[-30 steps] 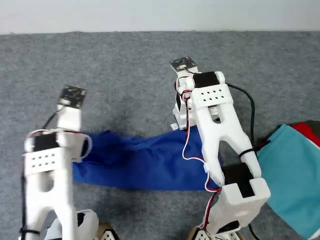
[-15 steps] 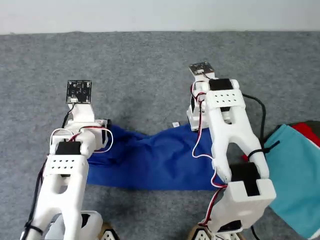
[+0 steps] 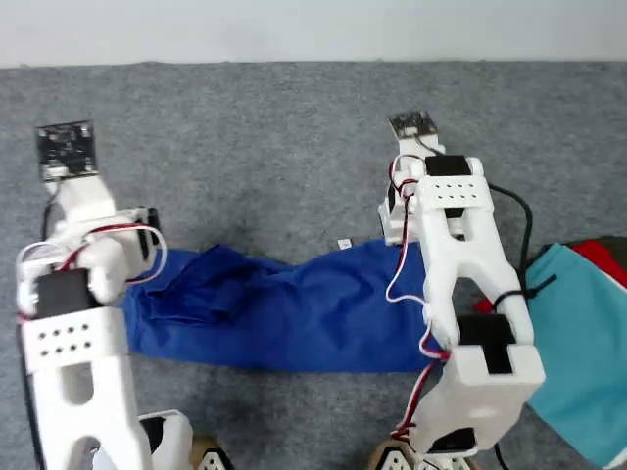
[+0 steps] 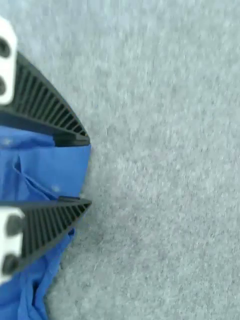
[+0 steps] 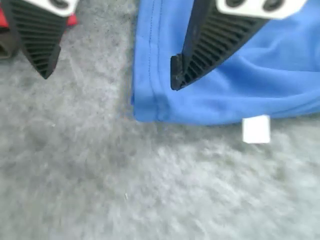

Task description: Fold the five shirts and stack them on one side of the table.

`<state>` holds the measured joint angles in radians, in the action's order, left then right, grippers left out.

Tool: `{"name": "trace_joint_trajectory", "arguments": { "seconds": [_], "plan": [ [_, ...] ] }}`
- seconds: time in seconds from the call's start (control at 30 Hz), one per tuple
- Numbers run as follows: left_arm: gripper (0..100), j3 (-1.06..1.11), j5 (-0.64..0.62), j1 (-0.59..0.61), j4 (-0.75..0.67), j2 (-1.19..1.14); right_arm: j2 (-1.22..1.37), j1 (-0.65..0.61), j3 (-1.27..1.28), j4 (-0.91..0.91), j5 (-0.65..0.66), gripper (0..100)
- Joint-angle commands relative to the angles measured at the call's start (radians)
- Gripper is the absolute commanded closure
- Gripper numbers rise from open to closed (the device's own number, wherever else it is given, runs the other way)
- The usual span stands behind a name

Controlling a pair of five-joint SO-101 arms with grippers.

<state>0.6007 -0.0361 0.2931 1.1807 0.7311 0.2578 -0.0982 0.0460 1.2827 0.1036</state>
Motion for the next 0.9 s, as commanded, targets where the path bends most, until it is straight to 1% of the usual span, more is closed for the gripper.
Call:
{"name": "trace_joint_trajectory", "arguments": {
  "seconds": [0.0, 0.1, 0.27, 0.47, 0.5, 0.57, 0.7, 0.73, 0.8, 0.87],
  "plan": [
    [83, -0.108, 0.069, 0.044, 0.104, 0.064, 0.047, -0.002, -0.011, -0.013, 0.012, 64.7],
    [83, -0.153, 0.121, 0.077, 0.189, 0.117, 0.113, -0.021, -0.057, -0.012, 0.011, 64.7],
    [83, -0.14, 0.127, 0.081, 0.292, 0.21, 0.232, -0.033, -0.173, -0.001, 0.011, 64.8],
    [83, -0.07, 0.127, 0.08, 0.293, 0.284, 0.378, -0.033, -0.27, 0.036, 0.017, 65.3],
    [83, -0.064, 0.127, 0.08, 0.285, 0.288, 0.397, -0.033, -0.285, 0.05, 0.017, 66.9],
    [83, -0.053, 0.127, 0.08, 0.281, 0.29, 0.43, -0.033, -0.325, 0.081, 0.017, 74.2],
    [83, -0.051, 0.127, 0.08, 0.281, 0.29, 0.473, -0.024, -0.382, 0.127, 0.017, 96.5],
    [83, -0.051, 0.127, 0.08, 0.281, 0.29, 0.479, -0.024, -0.39, 0.136, 0.014, 99.8],
    [83, -0.051, 0.127, 0.08, 0.281, 0.29, 0.481, -0.022, -0.391, 0.151, 0.015, 95.7],
    [83, -0.051, 0.127, 0.08, 0.282, 0.29, 0.479, -0.021, -0.393, 0.159, 0.014, 97.6]
  ]
}}
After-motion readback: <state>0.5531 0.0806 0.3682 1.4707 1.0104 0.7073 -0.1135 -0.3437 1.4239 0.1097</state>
